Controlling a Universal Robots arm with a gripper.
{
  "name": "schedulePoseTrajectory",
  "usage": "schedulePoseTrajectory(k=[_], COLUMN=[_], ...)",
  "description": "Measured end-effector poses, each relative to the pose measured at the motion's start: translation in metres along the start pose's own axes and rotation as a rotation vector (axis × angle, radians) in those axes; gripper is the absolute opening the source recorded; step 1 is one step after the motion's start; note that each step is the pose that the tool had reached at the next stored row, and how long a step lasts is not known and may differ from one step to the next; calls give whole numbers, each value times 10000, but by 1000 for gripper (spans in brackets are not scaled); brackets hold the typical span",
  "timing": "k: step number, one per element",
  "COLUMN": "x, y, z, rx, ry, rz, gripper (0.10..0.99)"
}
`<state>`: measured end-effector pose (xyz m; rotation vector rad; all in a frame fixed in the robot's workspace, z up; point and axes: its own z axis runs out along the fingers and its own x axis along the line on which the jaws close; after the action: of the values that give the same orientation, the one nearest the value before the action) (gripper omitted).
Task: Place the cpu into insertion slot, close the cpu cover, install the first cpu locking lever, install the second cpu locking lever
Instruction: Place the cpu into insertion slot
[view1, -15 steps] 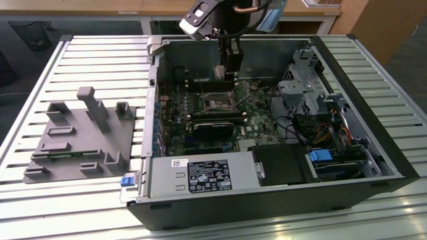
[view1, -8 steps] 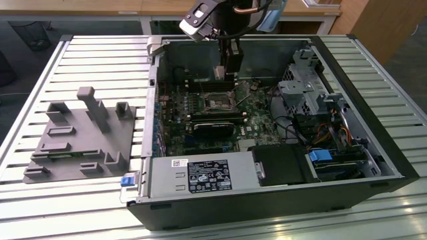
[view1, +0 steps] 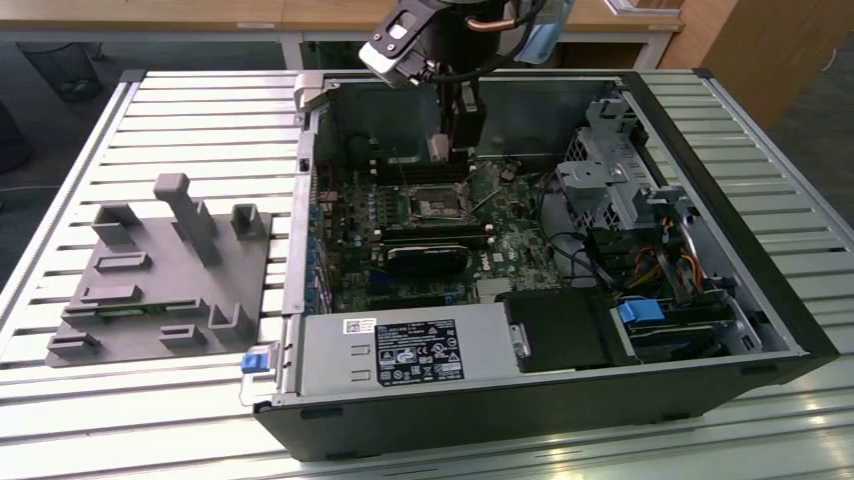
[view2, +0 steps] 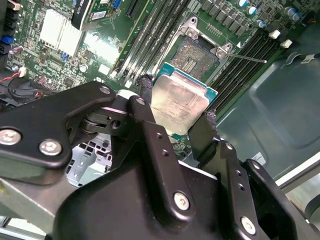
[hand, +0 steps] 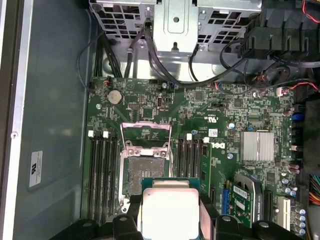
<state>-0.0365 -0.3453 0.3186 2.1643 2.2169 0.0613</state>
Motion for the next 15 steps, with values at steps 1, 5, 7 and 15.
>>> schedulePoseTrajectory(k=[1, 5, 7, 15], x=[0, 5, 13, 54], y=[0, -1, -3, -11], z=[4, 20, 37, 170], rx=[1, 0, -1, 2], ry=[-1, 1, 1, 19], rz=[0, 1, 2, -166], gripper=[541, 541, 541, 541])
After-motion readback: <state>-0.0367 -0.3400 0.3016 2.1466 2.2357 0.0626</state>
